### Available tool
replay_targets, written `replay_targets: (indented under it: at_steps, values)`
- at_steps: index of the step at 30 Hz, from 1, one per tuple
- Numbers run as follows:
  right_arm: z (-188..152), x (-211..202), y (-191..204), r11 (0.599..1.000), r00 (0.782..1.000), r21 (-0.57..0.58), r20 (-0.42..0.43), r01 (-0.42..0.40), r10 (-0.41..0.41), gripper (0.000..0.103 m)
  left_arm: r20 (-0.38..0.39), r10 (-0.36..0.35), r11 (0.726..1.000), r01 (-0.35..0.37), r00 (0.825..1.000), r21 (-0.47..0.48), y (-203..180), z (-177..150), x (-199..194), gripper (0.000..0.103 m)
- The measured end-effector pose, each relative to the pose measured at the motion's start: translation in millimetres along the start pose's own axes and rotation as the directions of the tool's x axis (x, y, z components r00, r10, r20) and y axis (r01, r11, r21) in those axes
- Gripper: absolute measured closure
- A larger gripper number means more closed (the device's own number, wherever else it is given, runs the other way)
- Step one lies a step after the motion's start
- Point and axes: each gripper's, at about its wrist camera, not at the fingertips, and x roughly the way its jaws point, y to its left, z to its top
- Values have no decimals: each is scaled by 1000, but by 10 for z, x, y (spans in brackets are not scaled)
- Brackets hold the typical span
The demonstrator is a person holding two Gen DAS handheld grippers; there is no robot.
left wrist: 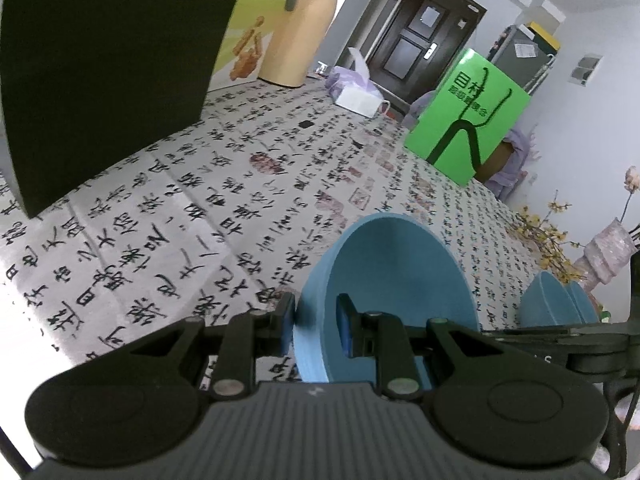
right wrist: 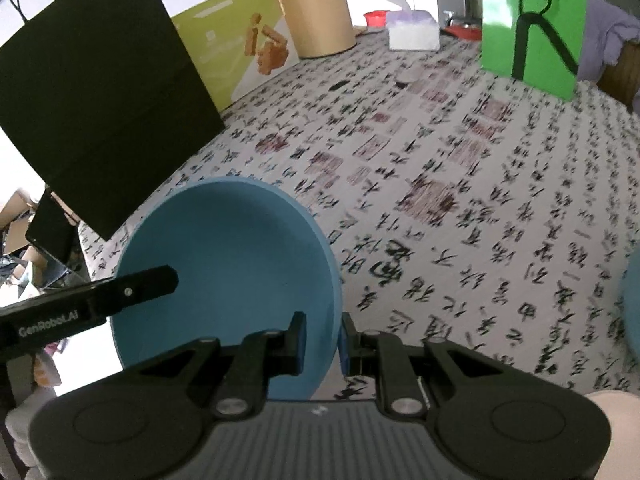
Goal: Organize plates and bowls
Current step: 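Carry the held blue bowl with both grippers toward the black paper bag, then lower the blue bowl onto the table and open both grippers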
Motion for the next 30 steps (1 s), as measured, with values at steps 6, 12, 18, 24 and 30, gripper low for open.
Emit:
replay_targets:
  at_steps: [6,12,18,24,30]
  values:
    - [24,107,68,1000,999,-6,-33,-9,9,87,-25,4,1000,-5,1000,-29,126,25,61,80]
    - [72,195,75,1000,999,-5,-45,-5,5,87,-34,1,999,-3,999,-49,190,30,116,80]
    - [100,241,78,1000,999,-24,-36,5,-5,87,-35,-2,999,0,999,-51,218,66,172,80]
    - [97,233,109,998,1000,-66,-12,18,-19,85,-37,0,999,-2,999,-45,202,70,210,79]
    - [80,169,129,995,999,-93,34,28,-25,79,-27,3,1000,-4,1000,-30,182,88,205,70]
